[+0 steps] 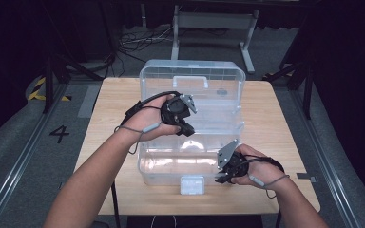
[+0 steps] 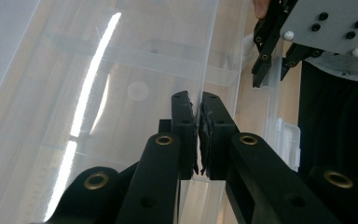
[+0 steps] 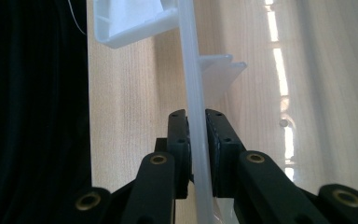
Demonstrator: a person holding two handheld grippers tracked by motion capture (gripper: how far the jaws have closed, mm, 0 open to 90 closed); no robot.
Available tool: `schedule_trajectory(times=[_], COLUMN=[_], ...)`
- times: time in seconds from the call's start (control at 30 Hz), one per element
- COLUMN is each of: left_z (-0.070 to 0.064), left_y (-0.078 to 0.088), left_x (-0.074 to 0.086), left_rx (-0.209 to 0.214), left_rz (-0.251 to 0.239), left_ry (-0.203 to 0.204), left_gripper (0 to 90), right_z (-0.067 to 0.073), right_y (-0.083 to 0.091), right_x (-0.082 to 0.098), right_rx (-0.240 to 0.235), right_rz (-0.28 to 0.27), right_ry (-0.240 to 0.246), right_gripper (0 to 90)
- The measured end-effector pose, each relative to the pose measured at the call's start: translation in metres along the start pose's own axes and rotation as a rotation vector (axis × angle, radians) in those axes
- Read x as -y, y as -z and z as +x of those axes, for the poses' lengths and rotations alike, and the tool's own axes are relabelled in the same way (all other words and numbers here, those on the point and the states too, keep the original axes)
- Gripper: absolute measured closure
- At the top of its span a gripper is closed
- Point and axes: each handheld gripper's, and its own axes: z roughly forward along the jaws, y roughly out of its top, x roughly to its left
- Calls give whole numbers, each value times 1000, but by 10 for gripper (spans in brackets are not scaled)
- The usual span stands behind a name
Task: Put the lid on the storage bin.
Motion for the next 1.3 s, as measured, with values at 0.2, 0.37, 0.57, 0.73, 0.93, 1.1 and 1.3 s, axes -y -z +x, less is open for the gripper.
schedule_trajectory(times=[0.2, 0.37, 0.57, 0.73, 0.93, 1.1, 1.3], left_z=[-5, -8, -12, -12, -14, -17, -19], left_y=[-2, -3, -4, -4, -5, -7, -8], left_x=[1, 1, 2, 3, 2, 2, 1], left_rx=[10, 15, 16, 28, 26, 30, 33], left_rz=[9, 20, 28, 32, 44, 56, 77], left_ry=[-7, -15, -17, -12, -17, -17, -35], left_gripper=[857, 859, 861, 860, 862, 864, 866], right_z=[1, 2, 4, 4, 6, 9, 14], right_y=[2, 4, 6, 13, 27, 36, 47], right_x=[0, 0, 0, 1, 3, 4, 4], right_rx=[11, 19, 31, 38, 59, 74, 88], right_rz=[1, -13, -10, -56, -114, -142, -177], right_ry=[3, 1, 1, 9, 14, 10, 13], right_gripper=[816, 813, 812, 811, 830, 838, 849])
